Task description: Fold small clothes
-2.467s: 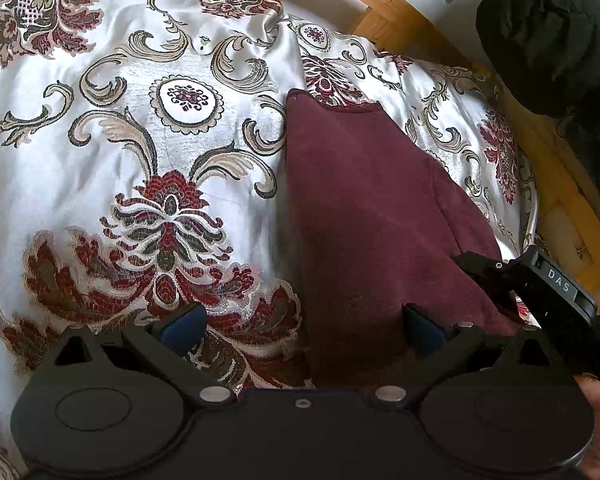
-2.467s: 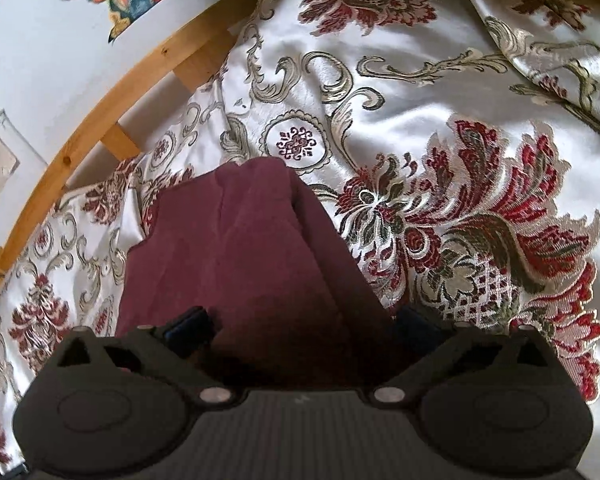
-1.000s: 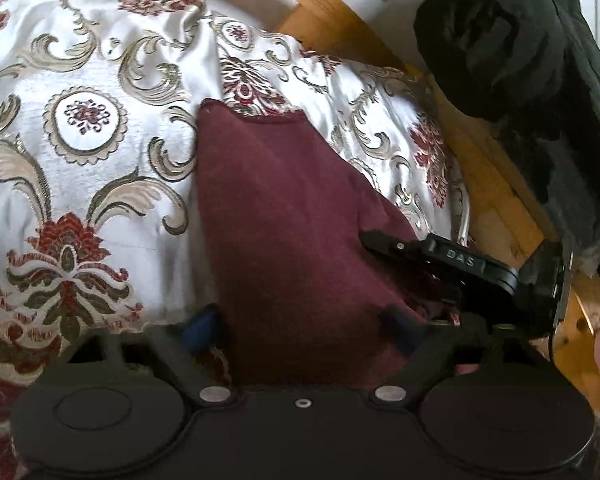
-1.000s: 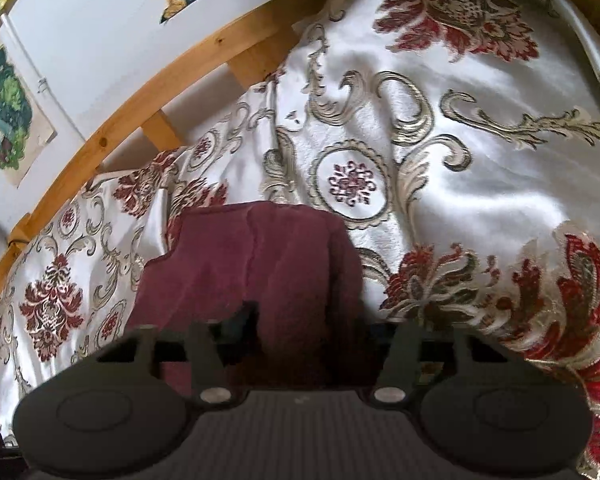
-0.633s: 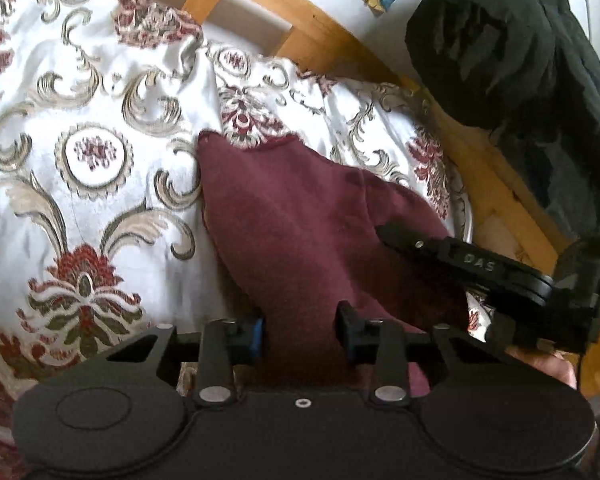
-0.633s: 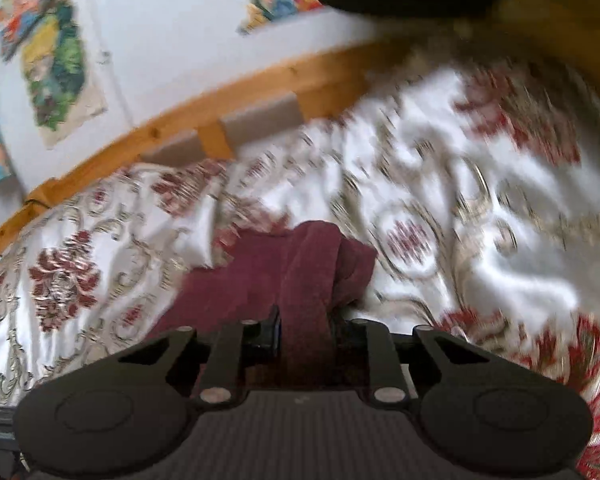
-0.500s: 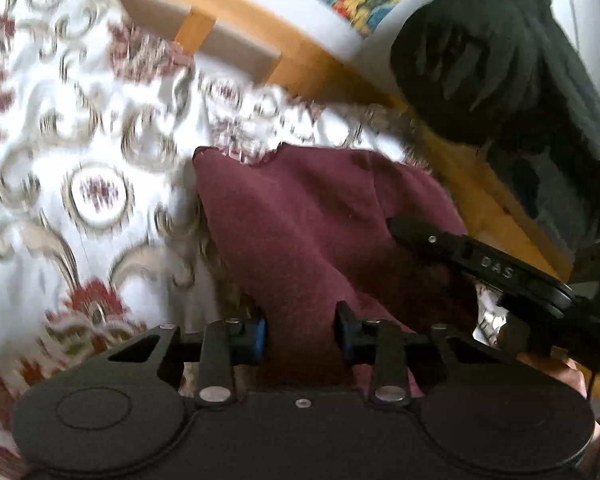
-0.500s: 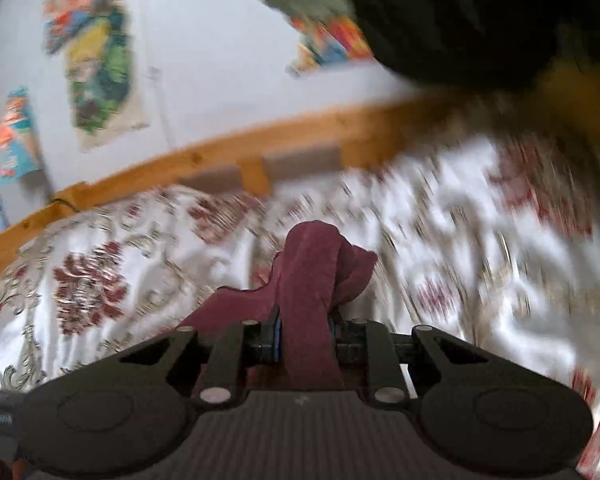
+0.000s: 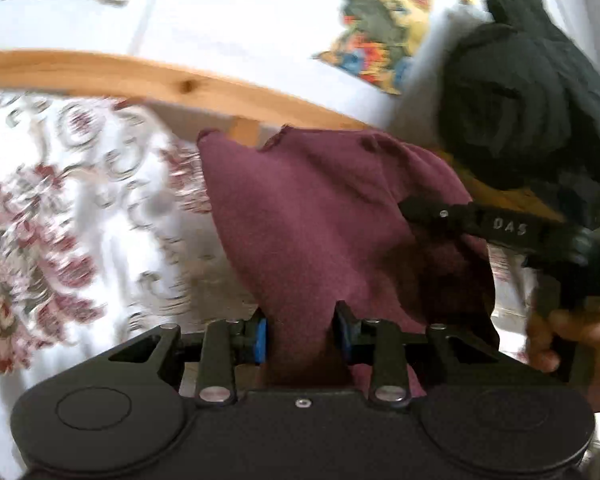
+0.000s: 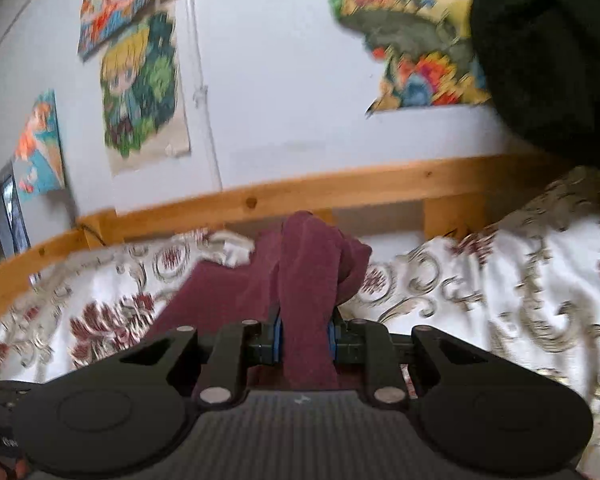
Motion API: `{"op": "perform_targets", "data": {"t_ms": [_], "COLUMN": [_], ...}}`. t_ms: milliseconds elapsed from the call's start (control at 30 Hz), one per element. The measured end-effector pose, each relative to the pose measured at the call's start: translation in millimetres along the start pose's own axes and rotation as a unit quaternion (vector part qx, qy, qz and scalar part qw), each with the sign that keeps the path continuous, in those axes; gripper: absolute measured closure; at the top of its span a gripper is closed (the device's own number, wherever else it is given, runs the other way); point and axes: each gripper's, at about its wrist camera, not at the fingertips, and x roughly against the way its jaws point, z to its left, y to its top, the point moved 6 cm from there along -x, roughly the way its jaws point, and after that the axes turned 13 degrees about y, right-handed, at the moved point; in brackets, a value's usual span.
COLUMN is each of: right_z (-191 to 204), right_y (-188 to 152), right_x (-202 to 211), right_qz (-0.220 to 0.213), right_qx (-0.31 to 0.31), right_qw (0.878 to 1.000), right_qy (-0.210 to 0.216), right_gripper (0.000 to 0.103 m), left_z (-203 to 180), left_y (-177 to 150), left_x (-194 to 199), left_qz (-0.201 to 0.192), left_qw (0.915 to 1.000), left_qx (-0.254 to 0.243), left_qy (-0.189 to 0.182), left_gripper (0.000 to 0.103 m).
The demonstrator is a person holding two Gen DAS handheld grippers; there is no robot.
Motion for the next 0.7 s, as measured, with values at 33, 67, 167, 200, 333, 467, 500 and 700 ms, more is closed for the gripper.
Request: {"op": "perform_targets", "data": {"t_ms": [33, 67, 167, 200, 333, 467, 500, 700], "right_z": [1.5, 2.3, 2.9, 0.8, -17.4, -28.6, -29.9, -35.7], "right_y": [-4.7, -10.8, -28.4, -33.4, -43.7, -53.5, -56.3, -67.3], "right_x": [-11.4, -24.1, -45.7, -49.3, -51.4, -51.1, -49.6, -22.9], "right_qz": [0.011, 0.027, 0.056, 0.060, 0.063, 0.072, 0.074, 0.069], "right_qx": [0.002, 0.007, 0.029, 0.032, 0.004, 0.011, 0.013, 0.002], "right_qw": [1.000, 1.000, 0.998, 0.997, 0.996, 0.994, 0.993, 0.991], "right_qy": [-0.001, -0.004, -0.022, -0.032, -0.060, -0.087, -0.091, -0.113], "right_gripper": [0.080, 0.080, 0.080, 0.080, 0.077, 0.066, 0.060, 0.028], "left_z": [4.5, 9.2, 15.4, 14.9, 13.9, 18.7, 21.0, 28.7], "left_y": [-4.0, -8.0, -14.4, -15.3, -13.6, -16.9, -16.2, -21.0], "left_x": [-9.1, -19.4, -36.6, -37.9, -41.5, -45.4, -50.8, -49.8], "left_qz": [0.008, 0.025, 0.044, 0.045, 0.052, 0.069, 0.077, 0.100], "left_qw": [0.9999, 0.9994, 0.9982, 0.9981, 0.9975, 0.9958, 0.9947, 0.9904], "left_qx": [0.006, 0.014, 0.033, 0.034, 0.039, 0.053, 0.061, 0.083], "left_qy": [0.010, 0.020, 0.025, 0.025, 0.029, 0.030, 0.030, 0.046], "left_gripper": [0.068, 0.068, 0.068, 0.067, 0.063, 0.056, 0.052, 0.026]}}
